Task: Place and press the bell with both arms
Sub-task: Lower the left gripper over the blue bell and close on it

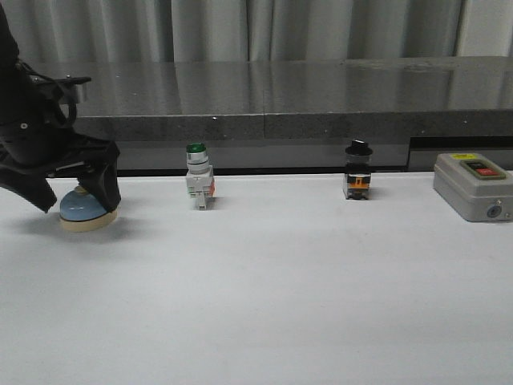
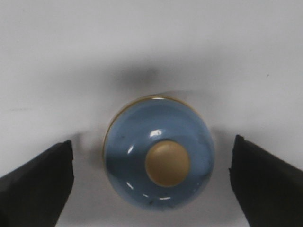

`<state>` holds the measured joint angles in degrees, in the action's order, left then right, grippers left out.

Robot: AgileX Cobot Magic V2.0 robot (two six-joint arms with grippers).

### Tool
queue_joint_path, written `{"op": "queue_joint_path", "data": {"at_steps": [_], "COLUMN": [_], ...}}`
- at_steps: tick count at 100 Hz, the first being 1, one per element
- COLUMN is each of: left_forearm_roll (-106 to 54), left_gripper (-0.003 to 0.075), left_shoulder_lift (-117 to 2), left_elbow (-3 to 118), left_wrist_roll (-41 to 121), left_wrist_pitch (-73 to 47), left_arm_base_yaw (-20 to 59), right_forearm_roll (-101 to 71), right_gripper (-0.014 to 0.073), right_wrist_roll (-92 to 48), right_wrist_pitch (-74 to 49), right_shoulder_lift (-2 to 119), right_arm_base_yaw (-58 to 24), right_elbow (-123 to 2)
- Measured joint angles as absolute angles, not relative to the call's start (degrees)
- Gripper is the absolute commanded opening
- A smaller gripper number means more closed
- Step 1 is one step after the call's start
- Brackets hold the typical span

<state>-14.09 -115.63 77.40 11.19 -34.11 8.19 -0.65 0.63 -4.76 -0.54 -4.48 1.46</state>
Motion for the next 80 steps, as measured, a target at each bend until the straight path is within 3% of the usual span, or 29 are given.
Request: {"op": "queue_joint_path", "data": {"at_steps": [70,80], "left_forearm_roll": [-14.09,-14.09], "left_gripper": [0.0636,0.0577], "left_shoulder_lift": [-116.38,-116.38], "left_elbow": [77.40,77.40], "left_wrist_roll": [14.45,14.76], "left_wrist_pitch": [-33.50,-33.50], "left_arm_base_yaw": [8.19,8.33], "right_forearm_roll": [-0.65,-0.65], "right_gripper": [-0.0060,-0.0060], "right_wrist_roll": [0.63,0.63], "right_wrist_pitch": [-4.76,-4.76], "right_shoulder_lift": [-0.54,-0.54], "right_arm_base_yaw": [-4.48,-4.48], "right_elbow": [1.46,1.46]}}
